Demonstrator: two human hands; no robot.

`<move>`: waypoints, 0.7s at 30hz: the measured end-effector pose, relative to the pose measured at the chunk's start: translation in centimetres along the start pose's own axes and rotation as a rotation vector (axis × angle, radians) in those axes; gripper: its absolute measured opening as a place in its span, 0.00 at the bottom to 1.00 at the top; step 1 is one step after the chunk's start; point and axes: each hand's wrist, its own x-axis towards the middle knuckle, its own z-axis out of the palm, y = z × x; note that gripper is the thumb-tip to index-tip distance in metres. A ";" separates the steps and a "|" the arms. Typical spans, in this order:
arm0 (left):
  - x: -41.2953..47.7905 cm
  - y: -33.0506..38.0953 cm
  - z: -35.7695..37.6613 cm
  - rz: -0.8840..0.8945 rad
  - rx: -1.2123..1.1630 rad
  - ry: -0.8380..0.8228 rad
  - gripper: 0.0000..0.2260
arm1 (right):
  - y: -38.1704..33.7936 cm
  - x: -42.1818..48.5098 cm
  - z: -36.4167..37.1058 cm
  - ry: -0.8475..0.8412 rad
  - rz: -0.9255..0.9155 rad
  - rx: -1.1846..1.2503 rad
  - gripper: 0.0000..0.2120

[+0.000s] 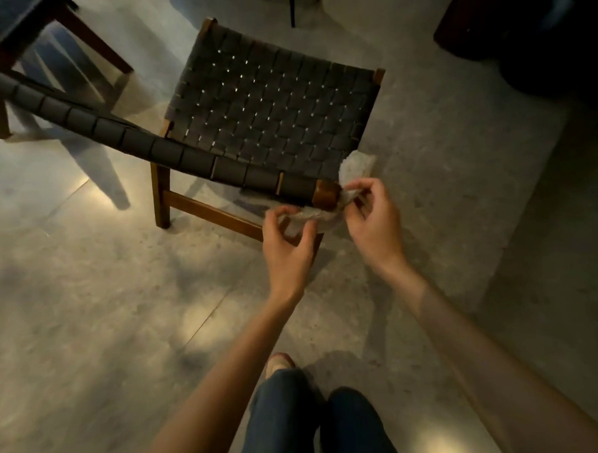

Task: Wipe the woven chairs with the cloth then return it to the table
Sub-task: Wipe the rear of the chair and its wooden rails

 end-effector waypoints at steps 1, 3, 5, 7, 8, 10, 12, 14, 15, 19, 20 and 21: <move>0.2 -0.7 0.3 0.031 -0.058 0.018 0.16 | 0.6 0.0 0.5 -0.015 -0.047 0.098 0.16; 0.6 -2.0 1.0 0.065 -0.200 0.051 0.20 | 1.9 -0.1 1.3 -0.047 -0.138 0.246 0.21; 1.2 -3.3 1.6 0.114 -0.293 0.067 0.21 | 3.3 0.1 2.0 -0.047 -0.254 0.237 0.22; 1.7 -4.4 2.2 0.215 -0.311 0.077 0.21 | 4.8 0.5 2.8 -0.015 -0.397 0.130 0.21; 2.1 -5.0 2.5 0.274 -0.314 0.078 0.21 | 5.6 0.8 3.1 0.009 -0.447 0.099 0.20; 2.7 -6.3 3.2 0.379 -0.302 0.078 0.21 | 7.0 1.6 3.8 0.064 -0.496 0.091 0.19; 3.4 -7.9 4.1 0.458 -0.274 0.055 0.21 | 8.3 2.4 4.5 0.104 -0.557 0.124 0.18; 4.1 -9.7 5.2 0.490 -0.247 0.040 0.22 | 9.7 3.2 5.3 0.135 -0.649 0.162 0.16; 4.4 -10.5 5.7 0.496 -0.234 0.048 0.22 | 10.5 3.5 5.6 0.156 -0.677 0.174 0.15; 6.1 -14.3 7.5 0.577 -0.217 0.125 0.22 | 15.0 5.0 7.0 0.211 -0.661 0.169 0.08; 6.5 -15.4 7.9 0.588 -0.207 0.127 0.22 | 16.2 5.3 7.3 0.208 -0.647 0.147 0.07; 6.8 -16.6 8.3 0.585 -0.201 0.126 0.22 | 17.5 5.5 7.6 0.205 -0.640 0.133 0.06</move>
